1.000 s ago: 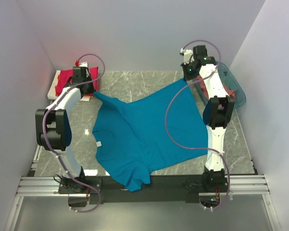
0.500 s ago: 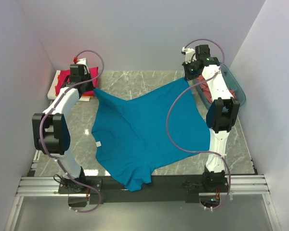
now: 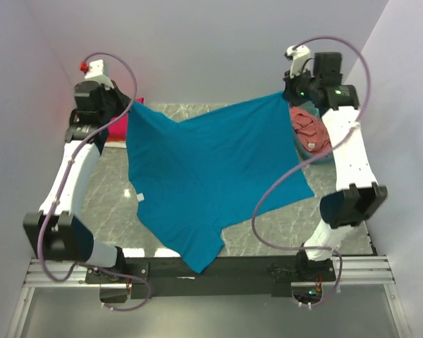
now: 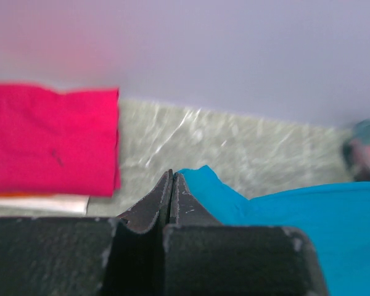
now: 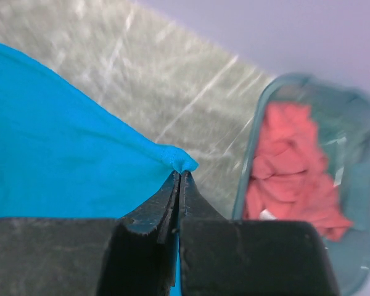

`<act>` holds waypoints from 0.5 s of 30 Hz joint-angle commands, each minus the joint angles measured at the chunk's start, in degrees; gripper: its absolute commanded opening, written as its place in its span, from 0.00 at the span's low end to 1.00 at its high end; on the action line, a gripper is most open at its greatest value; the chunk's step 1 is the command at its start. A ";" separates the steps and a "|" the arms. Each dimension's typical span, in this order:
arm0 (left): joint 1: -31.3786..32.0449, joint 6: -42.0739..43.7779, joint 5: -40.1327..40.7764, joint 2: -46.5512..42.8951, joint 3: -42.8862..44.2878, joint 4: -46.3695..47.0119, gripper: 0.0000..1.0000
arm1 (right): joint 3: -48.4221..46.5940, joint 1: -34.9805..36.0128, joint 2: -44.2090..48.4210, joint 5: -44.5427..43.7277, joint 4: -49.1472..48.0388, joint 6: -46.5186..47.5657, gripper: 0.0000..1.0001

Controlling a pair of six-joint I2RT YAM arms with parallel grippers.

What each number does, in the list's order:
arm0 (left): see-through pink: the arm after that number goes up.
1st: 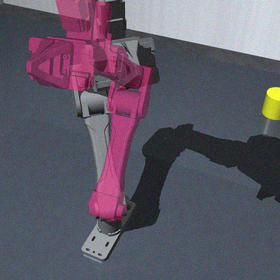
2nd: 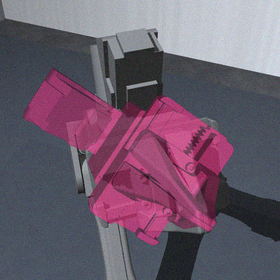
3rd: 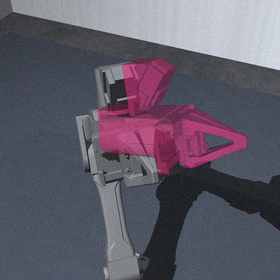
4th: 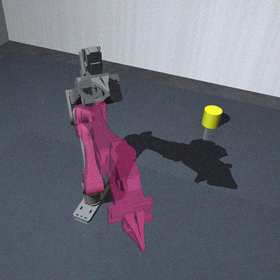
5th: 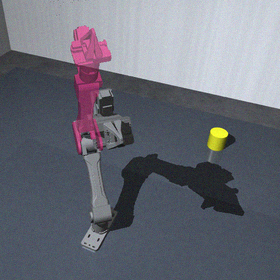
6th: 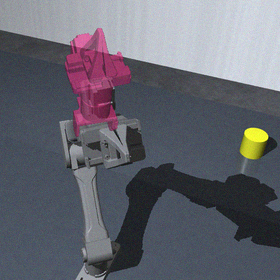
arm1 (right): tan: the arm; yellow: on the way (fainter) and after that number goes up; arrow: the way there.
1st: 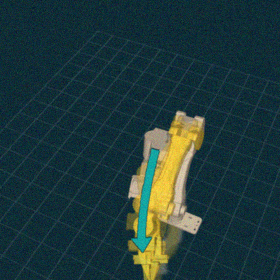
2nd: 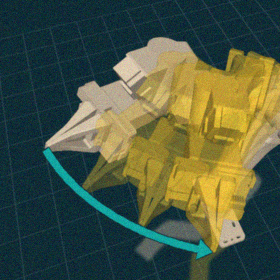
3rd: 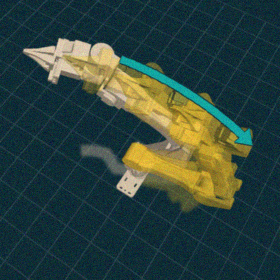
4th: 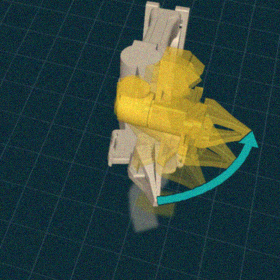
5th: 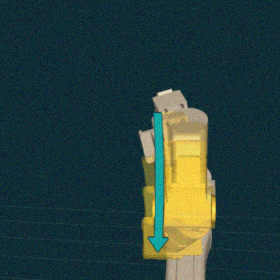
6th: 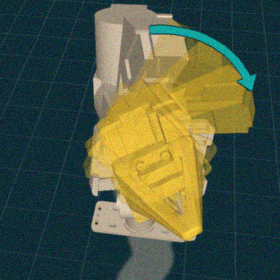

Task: Fold and stack the t-shirts
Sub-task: Flatten the tshirt out

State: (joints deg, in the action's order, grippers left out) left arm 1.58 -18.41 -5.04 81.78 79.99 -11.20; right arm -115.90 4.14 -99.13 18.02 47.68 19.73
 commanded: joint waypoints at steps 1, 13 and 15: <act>0.09 -2.68 -1.46 -7.41 4.12 3.73 0.00 | -4.50 0.34 6.30 -0.09 -0.23 -0.22 0.00; 0.52 -8.13 -3.22 -21.56 18.62 8.73 0.01 | -24.47 0.34 20.53 -7.65 3.65 0.32 0.00; 0.52 -8.74 -3.22 -24.54 19.50 10.75 0.01 | -23.50 0.34 23.18 -8.17 2.25 -0.30 0.00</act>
State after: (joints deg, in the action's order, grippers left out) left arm 1.96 -25.04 -7.31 61.06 96.55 -6.13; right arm -139.15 4.32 -80.55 12.67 52.73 19.99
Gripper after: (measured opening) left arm 0.012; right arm 0.007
